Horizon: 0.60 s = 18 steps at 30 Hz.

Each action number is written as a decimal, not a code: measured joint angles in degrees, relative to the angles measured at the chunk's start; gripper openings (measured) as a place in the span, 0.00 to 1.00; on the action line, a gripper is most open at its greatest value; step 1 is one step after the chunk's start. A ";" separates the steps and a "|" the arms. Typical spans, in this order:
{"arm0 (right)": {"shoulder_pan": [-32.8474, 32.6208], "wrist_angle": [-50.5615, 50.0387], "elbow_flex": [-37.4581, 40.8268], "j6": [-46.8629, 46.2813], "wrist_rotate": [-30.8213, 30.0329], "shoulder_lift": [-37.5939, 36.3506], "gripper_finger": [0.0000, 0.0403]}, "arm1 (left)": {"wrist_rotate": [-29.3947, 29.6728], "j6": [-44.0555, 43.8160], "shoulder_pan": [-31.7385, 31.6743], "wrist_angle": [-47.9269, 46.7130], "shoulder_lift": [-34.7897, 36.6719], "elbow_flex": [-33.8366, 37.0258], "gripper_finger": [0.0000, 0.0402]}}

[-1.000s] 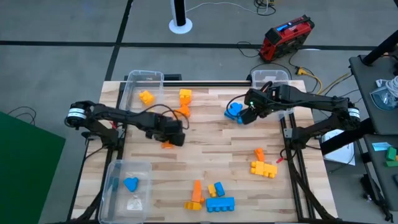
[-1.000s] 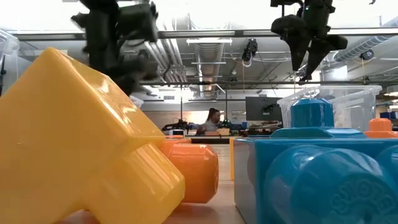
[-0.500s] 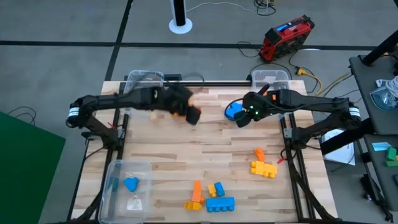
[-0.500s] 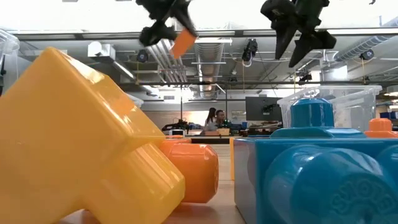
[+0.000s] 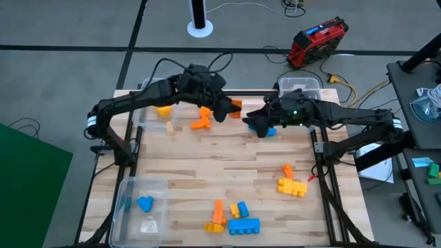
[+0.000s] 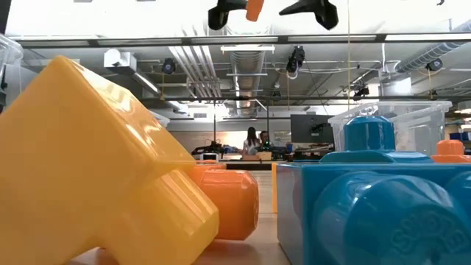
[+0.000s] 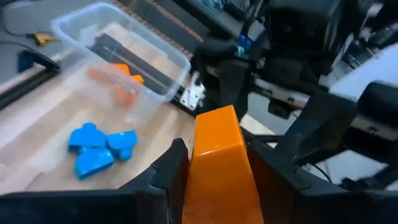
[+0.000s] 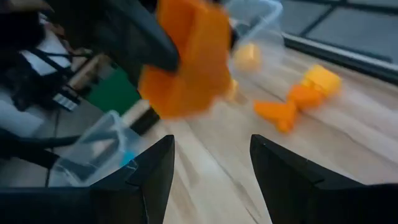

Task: Sort blocks
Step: Put the middle left orange game piece into the top right transparent bin

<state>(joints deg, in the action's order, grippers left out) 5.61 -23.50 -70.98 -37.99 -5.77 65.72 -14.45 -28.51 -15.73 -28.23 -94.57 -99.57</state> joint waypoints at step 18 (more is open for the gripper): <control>-0.36 6.57 -2.58 0.79 8.34 -2.40 0.75 | -11.22 7.49 -0.19 9.91 -0.15 -1.89 0.32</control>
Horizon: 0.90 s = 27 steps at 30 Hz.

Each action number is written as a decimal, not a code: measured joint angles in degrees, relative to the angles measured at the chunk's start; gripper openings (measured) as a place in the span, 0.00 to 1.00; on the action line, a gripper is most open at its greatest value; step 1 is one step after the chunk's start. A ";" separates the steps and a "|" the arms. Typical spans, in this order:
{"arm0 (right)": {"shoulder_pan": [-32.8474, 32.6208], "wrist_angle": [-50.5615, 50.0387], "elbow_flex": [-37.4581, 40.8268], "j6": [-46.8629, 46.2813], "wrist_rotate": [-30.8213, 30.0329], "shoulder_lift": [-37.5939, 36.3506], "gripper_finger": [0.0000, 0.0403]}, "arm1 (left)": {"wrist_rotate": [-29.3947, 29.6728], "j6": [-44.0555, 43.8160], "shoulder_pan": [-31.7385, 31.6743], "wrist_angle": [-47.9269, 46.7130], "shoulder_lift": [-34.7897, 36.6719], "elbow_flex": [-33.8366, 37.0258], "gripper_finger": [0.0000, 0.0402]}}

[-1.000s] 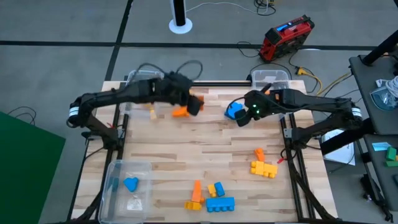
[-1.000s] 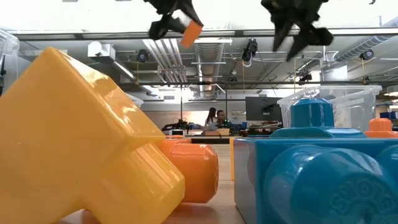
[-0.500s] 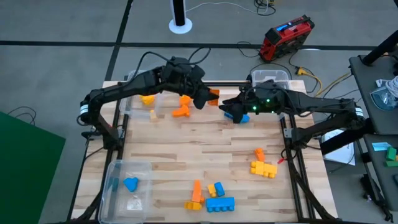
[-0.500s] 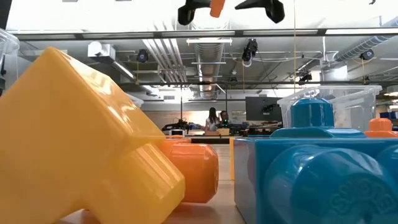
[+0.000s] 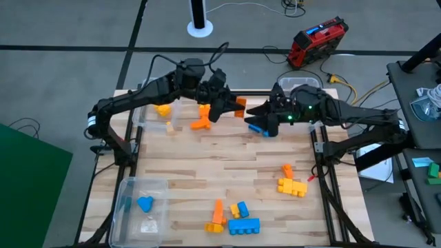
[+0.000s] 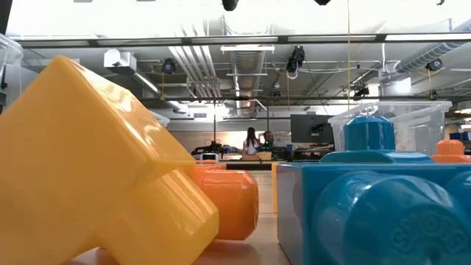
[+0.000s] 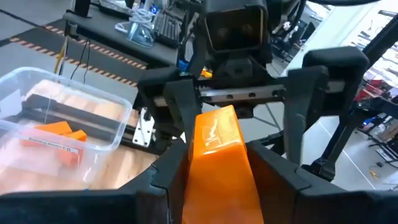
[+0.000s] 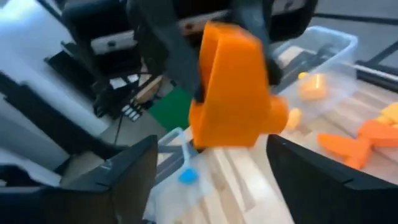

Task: Sort blocks
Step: Put the middle left orange game piece into the top right transparent bin

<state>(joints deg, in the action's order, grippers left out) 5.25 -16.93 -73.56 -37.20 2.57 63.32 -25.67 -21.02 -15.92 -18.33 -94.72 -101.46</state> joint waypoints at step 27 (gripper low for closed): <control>0.40 5.23 -0.21 12.62 -2.91 1.51 0.90 | -0.65 -3.70 0.39 3.38 -0.02 -0.93 0.32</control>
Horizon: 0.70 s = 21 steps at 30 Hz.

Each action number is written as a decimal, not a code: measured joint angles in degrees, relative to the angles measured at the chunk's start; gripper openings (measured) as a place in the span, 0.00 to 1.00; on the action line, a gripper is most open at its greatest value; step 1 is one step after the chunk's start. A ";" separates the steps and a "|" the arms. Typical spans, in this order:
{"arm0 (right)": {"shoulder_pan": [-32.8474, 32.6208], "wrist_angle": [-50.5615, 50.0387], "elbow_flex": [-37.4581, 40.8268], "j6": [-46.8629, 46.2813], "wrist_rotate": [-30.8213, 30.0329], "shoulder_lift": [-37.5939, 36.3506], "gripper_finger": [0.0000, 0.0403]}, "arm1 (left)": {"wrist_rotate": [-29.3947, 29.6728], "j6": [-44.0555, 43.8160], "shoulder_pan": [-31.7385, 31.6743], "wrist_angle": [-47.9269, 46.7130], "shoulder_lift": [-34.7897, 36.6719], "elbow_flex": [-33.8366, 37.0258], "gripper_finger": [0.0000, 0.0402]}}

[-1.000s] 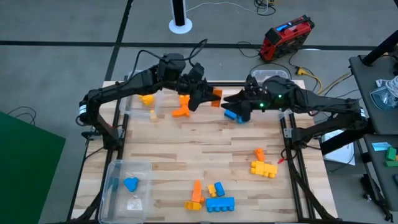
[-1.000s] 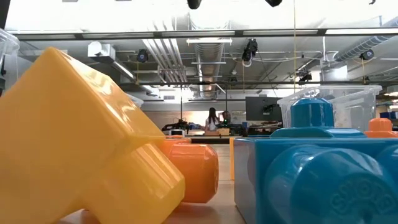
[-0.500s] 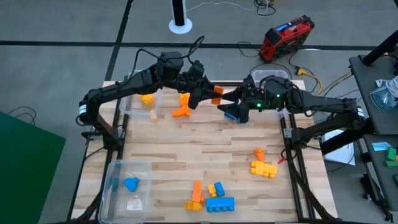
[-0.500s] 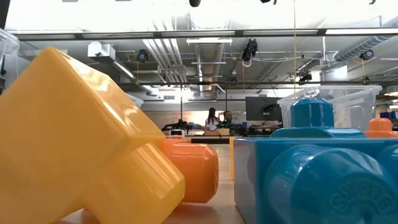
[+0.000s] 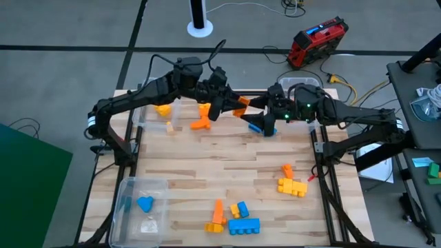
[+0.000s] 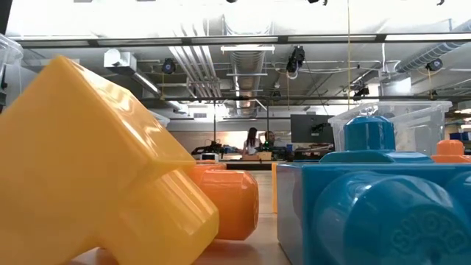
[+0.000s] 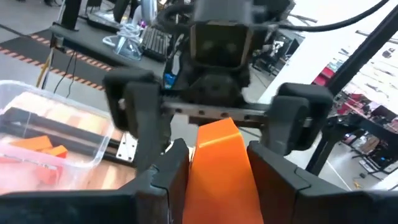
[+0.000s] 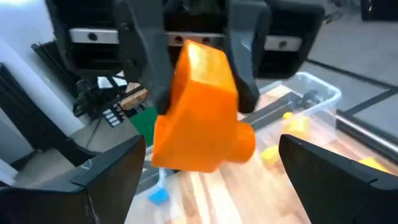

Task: Sort blocks
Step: Put the middle left orange game piece into the top right transparent bin

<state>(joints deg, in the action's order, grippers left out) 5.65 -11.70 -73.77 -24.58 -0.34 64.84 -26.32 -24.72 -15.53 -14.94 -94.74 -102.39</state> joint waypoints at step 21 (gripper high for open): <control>0.04 -0.21 -4.62 10.17 2.04 4.94 0.77 | 0.03 3.07 0.22 -0.13 -0.68 0.09 0.32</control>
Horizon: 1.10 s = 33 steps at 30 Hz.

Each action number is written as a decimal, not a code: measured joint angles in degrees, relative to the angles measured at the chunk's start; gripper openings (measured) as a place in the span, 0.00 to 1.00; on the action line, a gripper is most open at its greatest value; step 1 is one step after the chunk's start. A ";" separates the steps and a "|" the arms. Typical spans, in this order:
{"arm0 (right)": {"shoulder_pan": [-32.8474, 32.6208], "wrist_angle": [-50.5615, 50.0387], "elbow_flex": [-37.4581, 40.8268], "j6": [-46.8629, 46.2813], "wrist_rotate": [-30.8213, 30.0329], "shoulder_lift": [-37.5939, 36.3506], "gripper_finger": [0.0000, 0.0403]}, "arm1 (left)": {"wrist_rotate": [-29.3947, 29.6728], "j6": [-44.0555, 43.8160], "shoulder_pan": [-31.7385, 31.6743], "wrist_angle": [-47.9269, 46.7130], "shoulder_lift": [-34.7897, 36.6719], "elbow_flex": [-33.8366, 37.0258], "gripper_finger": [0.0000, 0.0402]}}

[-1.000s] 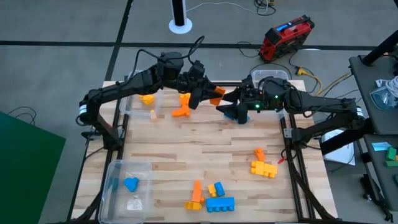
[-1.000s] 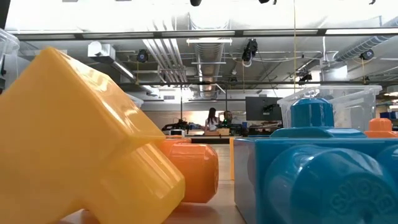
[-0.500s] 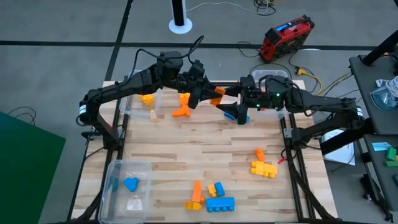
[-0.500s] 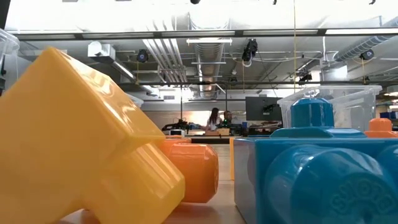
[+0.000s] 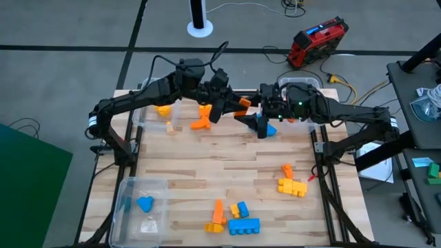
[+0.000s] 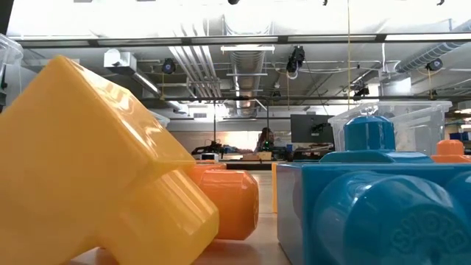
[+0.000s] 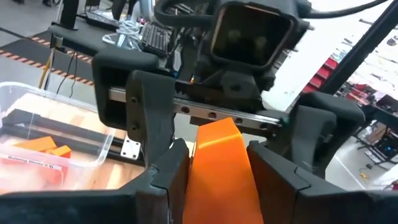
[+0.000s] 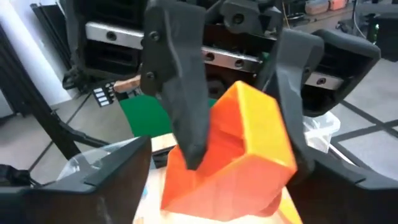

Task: Sort blocks
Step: Put the middle left orange game piece into the top right transparent bin

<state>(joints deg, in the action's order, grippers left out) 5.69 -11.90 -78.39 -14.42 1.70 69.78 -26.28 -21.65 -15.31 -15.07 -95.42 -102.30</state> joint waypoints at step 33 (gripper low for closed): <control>2.24 -12.17 0.11 -5.38 -0.32 -0.22 0.37 | 1.04 -0.76 -1.15 -4.97 0.68 -0.04 0.32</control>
<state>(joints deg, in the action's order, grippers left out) 7.92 -24.07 -78.28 -19.80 1.38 69.56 -25.24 -22.41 -16.46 -20.04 -94.74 -102.35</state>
